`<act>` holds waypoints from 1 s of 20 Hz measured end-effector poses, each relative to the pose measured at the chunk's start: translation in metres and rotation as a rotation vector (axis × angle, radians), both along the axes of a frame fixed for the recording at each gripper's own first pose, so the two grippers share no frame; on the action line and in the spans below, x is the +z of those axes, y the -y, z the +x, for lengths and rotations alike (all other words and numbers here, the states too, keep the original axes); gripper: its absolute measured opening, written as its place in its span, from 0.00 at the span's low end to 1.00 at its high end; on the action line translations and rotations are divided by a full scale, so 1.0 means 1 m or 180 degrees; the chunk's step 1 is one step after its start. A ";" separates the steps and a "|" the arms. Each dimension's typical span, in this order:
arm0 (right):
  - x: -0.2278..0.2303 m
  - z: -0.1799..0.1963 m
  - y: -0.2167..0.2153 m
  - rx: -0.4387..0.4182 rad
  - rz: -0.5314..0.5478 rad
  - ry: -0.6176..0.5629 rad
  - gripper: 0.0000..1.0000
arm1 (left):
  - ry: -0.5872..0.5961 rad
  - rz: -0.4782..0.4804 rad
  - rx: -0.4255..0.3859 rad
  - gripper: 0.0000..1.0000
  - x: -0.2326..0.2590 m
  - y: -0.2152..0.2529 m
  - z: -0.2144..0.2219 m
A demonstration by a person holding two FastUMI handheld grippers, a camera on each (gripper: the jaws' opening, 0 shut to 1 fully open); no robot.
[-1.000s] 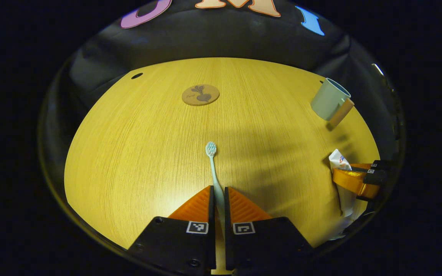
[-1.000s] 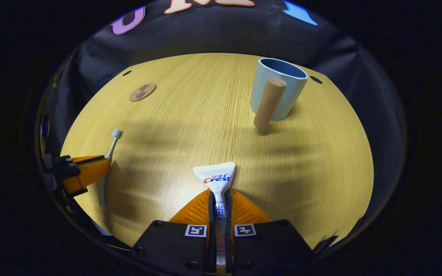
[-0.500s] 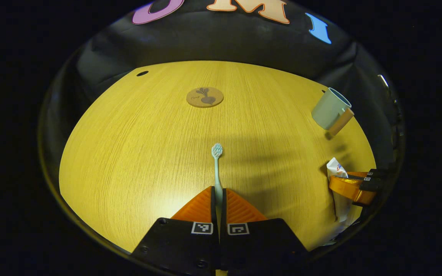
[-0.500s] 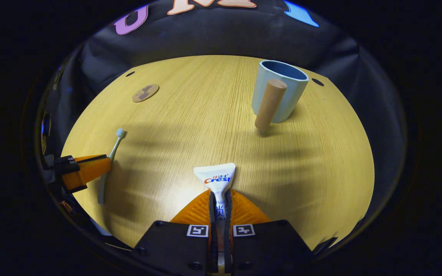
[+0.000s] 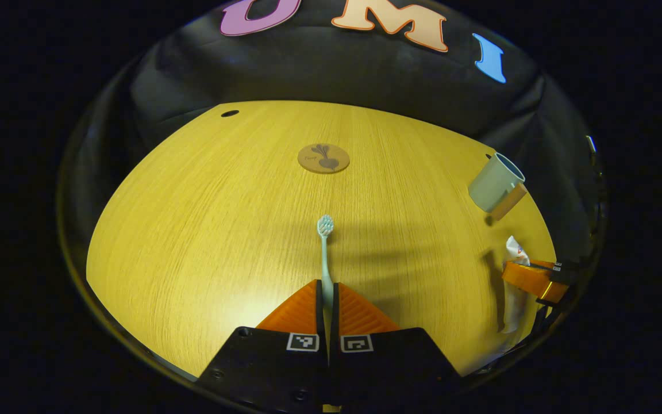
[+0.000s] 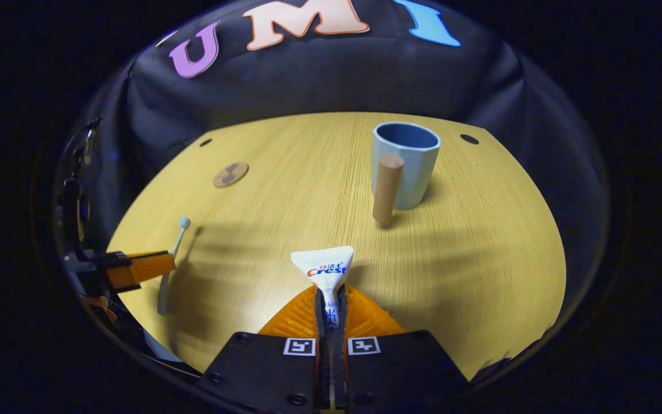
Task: Put the toothbrush and toothpaste on the desktop into the cup, then pick up the cup and place it on the coaster on the desktop.
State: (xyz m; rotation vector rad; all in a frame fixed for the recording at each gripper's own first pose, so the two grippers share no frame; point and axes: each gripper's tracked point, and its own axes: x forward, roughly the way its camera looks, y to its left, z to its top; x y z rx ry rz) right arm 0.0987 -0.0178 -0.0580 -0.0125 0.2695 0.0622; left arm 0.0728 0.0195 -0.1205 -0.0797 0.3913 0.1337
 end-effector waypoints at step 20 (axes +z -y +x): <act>0.270 0.036 0.031 0.0364 0.0654 0.2113 0.05 | 0.0366 -0.0114 -0.0249 0.00 0.041 0.029 -0.006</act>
